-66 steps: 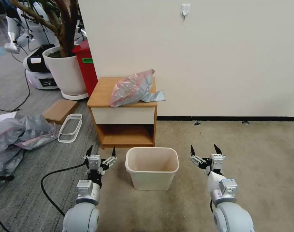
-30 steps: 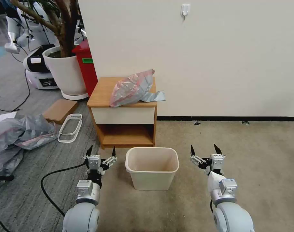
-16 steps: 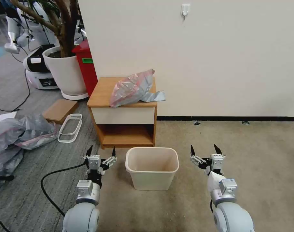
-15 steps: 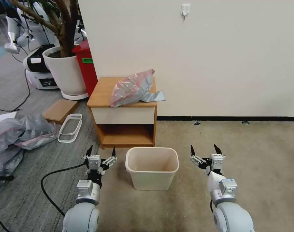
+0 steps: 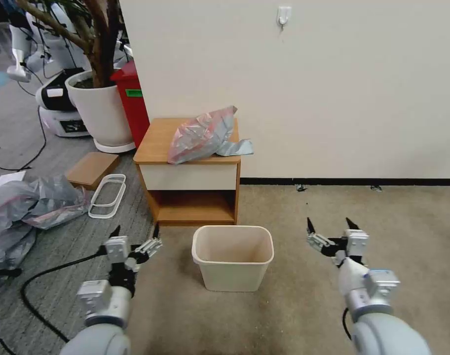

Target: Pick up the garbage bag from the table and place it over the trash can.

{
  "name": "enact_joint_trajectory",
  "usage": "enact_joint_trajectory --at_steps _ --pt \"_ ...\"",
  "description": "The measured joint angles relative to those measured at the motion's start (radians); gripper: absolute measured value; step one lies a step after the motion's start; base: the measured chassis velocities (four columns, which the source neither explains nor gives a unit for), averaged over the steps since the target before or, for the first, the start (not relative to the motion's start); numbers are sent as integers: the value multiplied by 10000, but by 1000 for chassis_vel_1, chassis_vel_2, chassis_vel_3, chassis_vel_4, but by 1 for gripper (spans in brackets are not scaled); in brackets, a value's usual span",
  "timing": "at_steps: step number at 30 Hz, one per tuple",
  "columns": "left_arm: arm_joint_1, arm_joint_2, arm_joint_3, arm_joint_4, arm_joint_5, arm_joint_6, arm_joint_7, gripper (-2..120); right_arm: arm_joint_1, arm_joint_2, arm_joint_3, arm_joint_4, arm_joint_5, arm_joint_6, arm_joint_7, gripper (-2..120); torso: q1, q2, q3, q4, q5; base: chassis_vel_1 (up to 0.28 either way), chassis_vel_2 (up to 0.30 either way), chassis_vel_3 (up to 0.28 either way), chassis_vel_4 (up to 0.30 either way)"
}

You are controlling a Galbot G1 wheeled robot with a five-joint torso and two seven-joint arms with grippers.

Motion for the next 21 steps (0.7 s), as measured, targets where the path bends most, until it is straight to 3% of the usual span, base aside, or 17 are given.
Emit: enact_joint_trajectory --at_steps 4,5,10,13,17,20,21 --pt "38 31 -13 -40 -202 -17 -21 100 -234 71 222 730 141 -681 -83 100 1 0 0 -1 -7 0 0 0 0" --pt "44 298 -13 149 -636 -425 -21 100 -254 77 238 774 155 -742 -93 100 0 -1 0 -2 -2 0 0 0 0" --pt "27 658 -43 434 -962 -932 -21 100 -260 80 240 806 191 -753 -97 100 1 0 0 -1 -5 0 0 0 0" --pt "-6 773 -49 610 -964 -1248 -15 100 -202 72 118 651 354 -398 -46 100 0 0 0 -2 -6 0 0 0 0" --pt "-6 871 -70 745 -964 -1483 16 100 -17 31 -249 91 777 635 136 100 0 -1 1 -1 -4 0 0 0 0" --pt "4 869 -71 886 -961 -1596 23 100 226 -25 -710 -627 1313 1970 380 100 0 -1 1 -1 -4 0 0 0 0" --pt "4 869 -71 886 -961 -1596 23 100 226 -25 -710 -627 1313 1970 380 100 0 -1 1 -1 -4 0 0 0 0"
